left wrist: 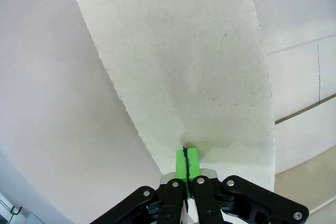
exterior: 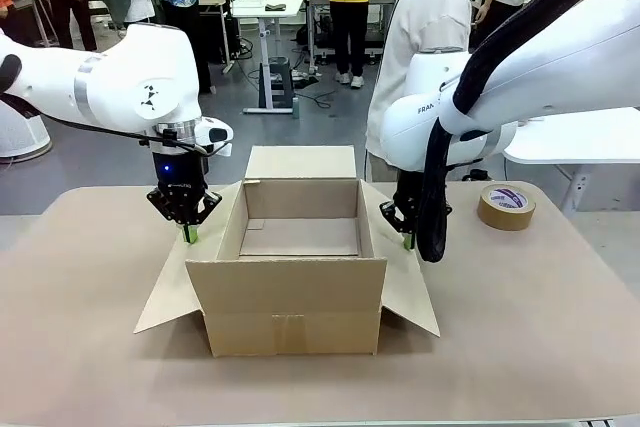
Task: Wrap the clocks to prevent damage.
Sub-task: Open the side flaps of the Package Box, then once the human has placed the objects inside and stepped back, release both hands from the side flaps of the Package Box.
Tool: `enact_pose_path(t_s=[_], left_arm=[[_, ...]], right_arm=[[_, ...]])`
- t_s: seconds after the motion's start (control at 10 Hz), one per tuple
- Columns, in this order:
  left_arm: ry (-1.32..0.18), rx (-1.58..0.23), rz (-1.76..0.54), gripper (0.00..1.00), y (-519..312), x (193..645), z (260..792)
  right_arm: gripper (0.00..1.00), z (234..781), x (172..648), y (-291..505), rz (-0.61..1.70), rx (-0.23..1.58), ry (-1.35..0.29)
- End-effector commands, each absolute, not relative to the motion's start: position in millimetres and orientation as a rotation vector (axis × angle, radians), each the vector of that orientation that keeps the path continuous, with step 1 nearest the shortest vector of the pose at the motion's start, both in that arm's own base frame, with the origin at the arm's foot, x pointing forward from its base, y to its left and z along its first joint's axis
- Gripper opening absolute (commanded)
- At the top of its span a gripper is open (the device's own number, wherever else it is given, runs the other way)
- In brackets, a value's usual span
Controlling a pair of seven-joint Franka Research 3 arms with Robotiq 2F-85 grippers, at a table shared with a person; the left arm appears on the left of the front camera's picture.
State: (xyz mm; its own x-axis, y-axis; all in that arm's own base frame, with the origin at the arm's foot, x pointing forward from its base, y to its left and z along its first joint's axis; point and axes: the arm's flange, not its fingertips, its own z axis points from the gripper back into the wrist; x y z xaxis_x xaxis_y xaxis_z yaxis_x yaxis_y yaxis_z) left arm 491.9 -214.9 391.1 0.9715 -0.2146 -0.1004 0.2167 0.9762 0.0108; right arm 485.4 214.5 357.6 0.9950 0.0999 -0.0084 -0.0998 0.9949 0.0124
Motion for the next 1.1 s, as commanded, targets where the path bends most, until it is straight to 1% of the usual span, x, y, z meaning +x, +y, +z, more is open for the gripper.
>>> enact_pose_path(t_s=[0.0, 0.1, 0.2, 0.3, 0.4, 1.0], left_arm=[[0.074, -0.002, -0.200, 0.00, -220.7, 494.3, 389.8], [0.059, -0.018, -0.198, 0.00, -220.8, 494.7, 392.7], [0.024, -0.020, -0.190, 0.00, -220.1, 493.8, 397.5], [-0.034, -0.039, -0.183, 0.00, -217.8, 494.0, 404.5], [0.065, 0.003, -0.215, 0.00, -217.9, 495.4, 394.9], [0.065, 0.003, -0.215, 0.00, -217.9, 495.4, 394.9]], right_arm=[[0.01, 359.1, 484.8, 214.8, 0.108, 0.041, 0.006], [0.01, 360.1, 483.8, 214.0, 0.133, 0.041, 0.015], [0.01, 357.8, 485.4, 214.6, 0.100, 0.012, 0.009], [0.01, 357.8, 485.4, 214.6, 0.100, 0.012, 0.009], [0.01, 357.8, 485.4, 214.6, 0.100, 0.012, 0.009], [0.01, 357.8, 485.4, 214.6, 0.100, 0.012, 0.009]])
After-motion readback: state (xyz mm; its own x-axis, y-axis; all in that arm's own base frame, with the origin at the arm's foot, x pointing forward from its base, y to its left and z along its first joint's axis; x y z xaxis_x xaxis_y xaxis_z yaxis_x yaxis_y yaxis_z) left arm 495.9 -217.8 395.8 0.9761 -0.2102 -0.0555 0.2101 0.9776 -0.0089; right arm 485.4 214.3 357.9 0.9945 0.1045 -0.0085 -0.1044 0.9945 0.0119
